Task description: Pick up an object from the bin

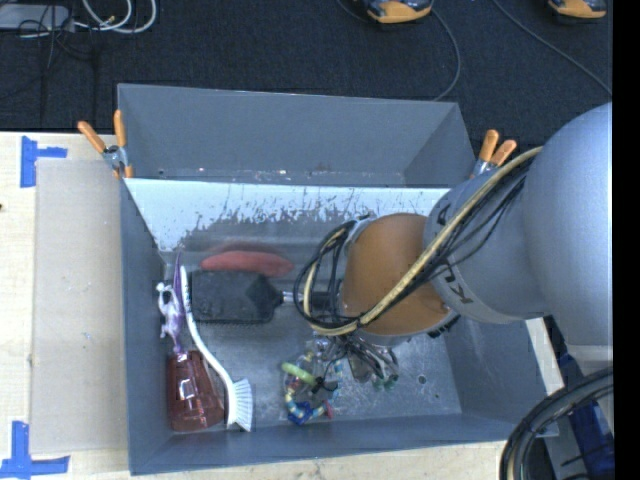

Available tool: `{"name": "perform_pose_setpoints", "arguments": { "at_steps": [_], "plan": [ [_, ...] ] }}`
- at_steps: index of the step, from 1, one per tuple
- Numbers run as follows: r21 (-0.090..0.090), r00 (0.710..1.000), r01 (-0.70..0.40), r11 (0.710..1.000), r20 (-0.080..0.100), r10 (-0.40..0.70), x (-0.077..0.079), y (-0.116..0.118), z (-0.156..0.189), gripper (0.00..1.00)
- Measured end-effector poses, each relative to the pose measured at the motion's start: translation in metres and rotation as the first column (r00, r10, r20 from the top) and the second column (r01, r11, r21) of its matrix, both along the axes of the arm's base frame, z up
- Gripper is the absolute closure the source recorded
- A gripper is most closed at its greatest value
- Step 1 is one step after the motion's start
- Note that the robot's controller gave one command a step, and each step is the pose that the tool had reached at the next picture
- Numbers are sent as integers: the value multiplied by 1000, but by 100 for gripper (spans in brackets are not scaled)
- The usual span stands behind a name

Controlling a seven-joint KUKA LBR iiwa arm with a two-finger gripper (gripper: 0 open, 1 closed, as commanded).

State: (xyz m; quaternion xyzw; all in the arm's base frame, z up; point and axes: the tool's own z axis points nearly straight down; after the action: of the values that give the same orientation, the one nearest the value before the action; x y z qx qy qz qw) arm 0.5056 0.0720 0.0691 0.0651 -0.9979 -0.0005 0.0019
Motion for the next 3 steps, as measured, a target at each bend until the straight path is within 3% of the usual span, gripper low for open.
{"name": "perform_pose_setpoints", "arguments": {
  "at_steps": [2, 3],
  "plan": [
    [3, 1000, 8, 1000, 21, -8, -18, -18, 3, 100],
    [3, 1000, 3, 1000, 18, -4, -14, -21, 2, 0]
  ]
}}
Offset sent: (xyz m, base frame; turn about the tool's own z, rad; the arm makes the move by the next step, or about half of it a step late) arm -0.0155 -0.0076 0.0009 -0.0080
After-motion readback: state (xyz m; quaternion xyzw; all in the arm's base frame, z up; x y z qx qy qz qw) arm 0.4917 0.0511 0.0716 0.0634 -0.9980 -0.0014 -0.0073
